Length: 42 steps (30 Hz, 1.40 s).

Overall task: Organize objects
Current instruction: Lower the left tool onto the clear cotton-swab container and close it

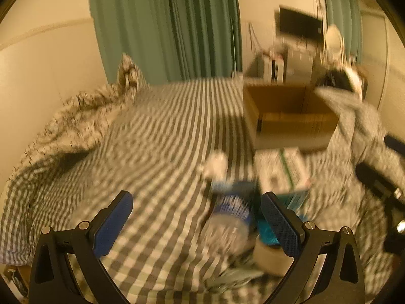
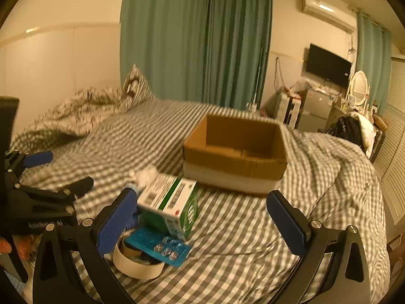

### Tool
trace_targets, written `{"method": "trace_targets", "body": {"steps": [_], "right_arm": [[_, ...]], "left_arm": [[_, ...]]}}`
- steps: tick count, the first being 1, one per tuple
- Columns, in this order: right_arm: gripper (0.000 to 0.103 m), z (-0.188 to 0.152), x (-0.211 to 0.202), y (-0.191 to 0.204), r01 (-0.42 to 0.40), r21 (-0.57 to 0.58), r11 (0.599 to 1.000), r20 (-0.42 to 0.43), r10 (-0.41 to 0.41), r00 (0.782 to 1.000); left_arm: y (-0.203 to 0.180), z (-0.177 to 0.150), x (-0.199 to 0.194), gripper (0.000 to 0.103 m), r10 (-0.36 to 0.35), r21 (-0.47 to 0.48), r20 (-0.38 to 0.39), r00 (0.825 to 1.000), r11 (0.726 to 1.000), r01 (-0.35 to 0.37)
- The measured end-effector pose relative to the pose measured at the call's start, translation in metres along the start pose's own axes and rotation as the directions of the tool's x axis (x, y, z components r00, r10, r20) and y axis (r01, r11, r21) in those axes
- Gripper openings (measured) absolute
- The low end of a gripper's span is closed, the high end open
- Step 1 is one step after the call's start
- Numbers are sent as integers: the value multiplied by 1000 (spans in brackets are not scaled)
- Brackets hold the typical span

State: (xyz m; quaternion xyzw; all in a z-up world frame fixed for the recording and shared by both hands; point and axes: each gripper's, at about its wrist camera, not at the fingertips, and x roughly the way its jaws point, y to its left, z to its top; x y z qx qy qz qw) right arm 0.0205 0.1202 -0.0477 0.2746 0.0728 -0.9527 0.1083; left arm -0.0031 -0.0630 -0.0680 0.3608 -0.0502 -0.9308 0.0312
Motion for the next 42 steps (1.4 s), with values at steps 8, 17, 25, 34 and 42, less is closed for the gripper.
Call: {"method": "trace_targets", "body": {"steps": [8,17,25,34,42], "right_arm": [[103,-23,41,0,-16,-16,1000,-113,14,994],[103,-34,67,-6,-18,-4,1000,-162,18,987],[103,-32,64,-6,-8,-2,1000,-156,7,988],[103,-22,65,22,-29,12,1000,-170,31,985],[103,-20,101,62,-16,7,1000,-260,17,965]], "left_arm": [[-13,-31,59,103,-36,53,-169,985,998,46],[-35,-33,92,96,-20,95,-238,971,994,44],[-25,-29,82,70,-67,49,-221,973,996,79],[10,14,26,68,-11,7,-33,999,1000,12],[26,10,41,68,-31,-21,-60,998,999,30]]}}
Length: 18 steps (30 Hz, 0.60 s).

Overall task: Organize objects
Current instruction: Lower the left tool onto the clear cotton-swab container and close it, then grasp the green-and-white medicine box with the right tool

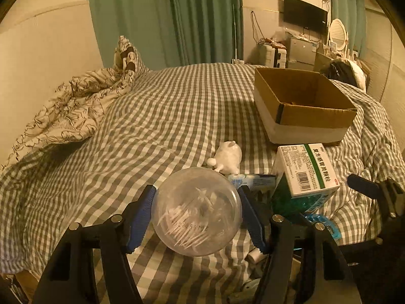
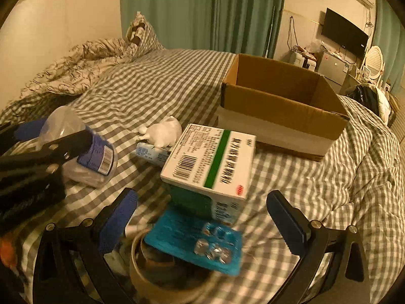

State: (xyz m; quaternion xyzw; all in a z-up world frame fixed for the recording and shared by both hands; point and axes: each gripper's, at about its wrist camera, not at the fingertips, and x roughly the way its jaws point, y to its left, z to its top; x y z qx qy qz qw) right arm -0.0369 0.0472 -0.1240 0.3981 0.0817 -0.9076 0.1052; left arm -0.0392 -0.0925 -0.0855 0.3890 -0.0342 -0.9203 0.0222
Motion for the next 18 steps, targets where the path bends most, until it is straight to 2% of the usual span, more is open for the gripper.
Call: {"method": "trace_targets", "body": {"steps": [7,9,11,15,18], "right_arm": [[102,5,30,4,44,9,999,-29,-43,999],[89,6,33,3,45,6,999,-24,-45,999],[82,7,32,-1,57,6,998,-15,-57,998],[81,8,23,-12,17,12,1000,1,-17,1000],[81,11,3,-19,11,-3,1000,50,-11,999]], "left_arm": [[7,-4,2,68,-19,-4,6,1000,1000,19],[8,-5,2,68,-26,-4,9,1000,1000,26],[8,-4,2,68,-26,-4,8,1000,1000,26],[8,-3,0,68,-42,-5,12,999,999,42],[4,1,-6,68,-83,-15,13,996,996,84]]}}
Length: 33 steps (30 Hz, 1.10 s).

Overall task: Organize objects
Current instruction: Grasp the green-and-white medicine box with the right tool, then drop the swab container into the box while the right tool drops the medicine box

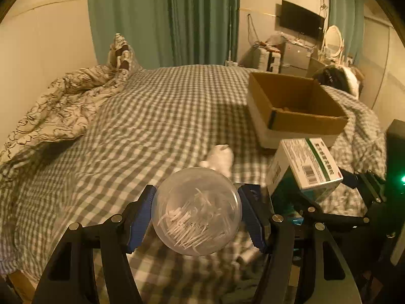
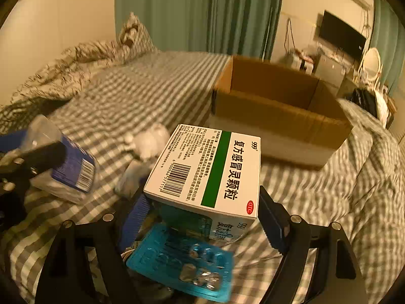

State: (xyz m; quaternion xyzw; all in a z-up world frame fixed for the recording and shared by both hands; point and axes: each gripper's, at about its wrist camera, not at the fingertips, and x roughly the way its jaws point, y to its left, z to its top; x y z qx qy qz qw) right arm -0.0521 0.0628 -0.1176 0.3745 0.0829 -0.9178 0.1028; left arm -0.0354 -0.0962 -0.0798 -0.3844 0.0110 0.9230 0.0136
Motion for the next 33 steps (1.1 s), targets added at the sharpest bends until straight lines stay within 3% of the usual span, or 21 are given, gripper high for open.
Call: {"method": "trace_targets", "body": {"steps": [10,19,26,33], "right_arm": [[81,25,-67,-49,2,17,1000,130,-4,991],[81,65,-112,-104,34,-5,999,243,-32,969],[81,105,-97,-145,14,24,1000,268,-20,963],[81,130,-45,-182,-17,66,998,226,1,974]], "left_arm": [[-36,35,-33,68,-103,29,55,993,994,101],[-78,109,-38,68,-155,69,156,976,987,146],[-110,152,1,68,-230,95,179,957,972,216],[-135,172,58,68,-237,132,154,959,967,218]]}}
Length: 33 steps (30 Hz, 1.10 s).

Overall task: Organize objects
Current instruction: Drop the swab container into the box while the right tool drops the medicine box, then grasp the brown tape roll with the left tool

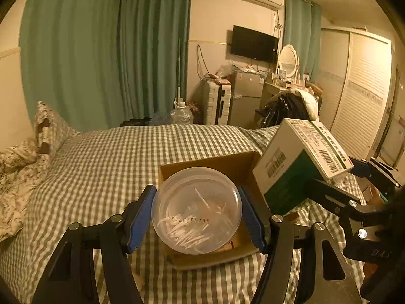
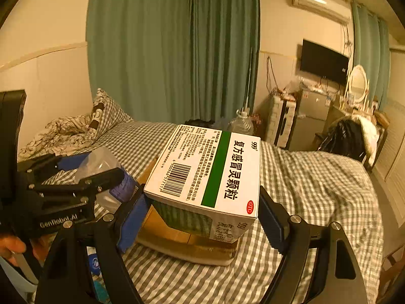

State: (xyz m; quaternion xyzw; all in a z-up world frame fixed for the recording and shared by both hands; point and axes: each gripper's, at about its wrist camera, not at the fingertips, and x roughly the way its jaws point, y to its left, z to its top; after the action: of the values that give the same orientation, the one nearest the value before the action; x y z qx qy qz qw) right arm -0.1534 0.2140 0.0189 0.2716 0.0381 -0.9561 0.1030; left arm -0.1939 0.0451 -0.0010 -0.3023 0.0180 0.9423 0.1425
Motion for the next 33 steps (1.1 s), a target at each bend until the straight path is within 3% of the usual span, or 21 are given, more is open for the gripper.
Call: {"method": "trace_targets", "body": {"steps": [10,17,18,19,21,27,33], "right_arm": [[81,-15,74,-31,-51,46,998,-98,55,994],[82,-24,89,-27,-72,36,997,-127,76,989],[84,-25,89,-27,-73,40,997,-121,78,990],[87,-24,86,-28,-61,45,997,-111,66,992],[94,-22,79,-27,-42,45,998,-92,45,995],[94,-10,33,-23,-31,58,998,-30,33,999],[94,2,-29,-5,-15,-1,1000,22,15,1000]], "left_arm": [[-1,-11,67,67,-1,31,-99,995,1000,4],[-2,-13,69,68,7,44,-103,995,999,-2],[-3,-13,70,73,9,45,-103,995,999,-5],[-3,-13,68,83,18,44,-101,995,999,-13],[0,-12,60,92,45,44,-84,995,998,-42],[12,-15,24,97,81,27,-71,994,996,-80],[26,-19,-27,102,100,-9,-54,993,995,-101]]}}
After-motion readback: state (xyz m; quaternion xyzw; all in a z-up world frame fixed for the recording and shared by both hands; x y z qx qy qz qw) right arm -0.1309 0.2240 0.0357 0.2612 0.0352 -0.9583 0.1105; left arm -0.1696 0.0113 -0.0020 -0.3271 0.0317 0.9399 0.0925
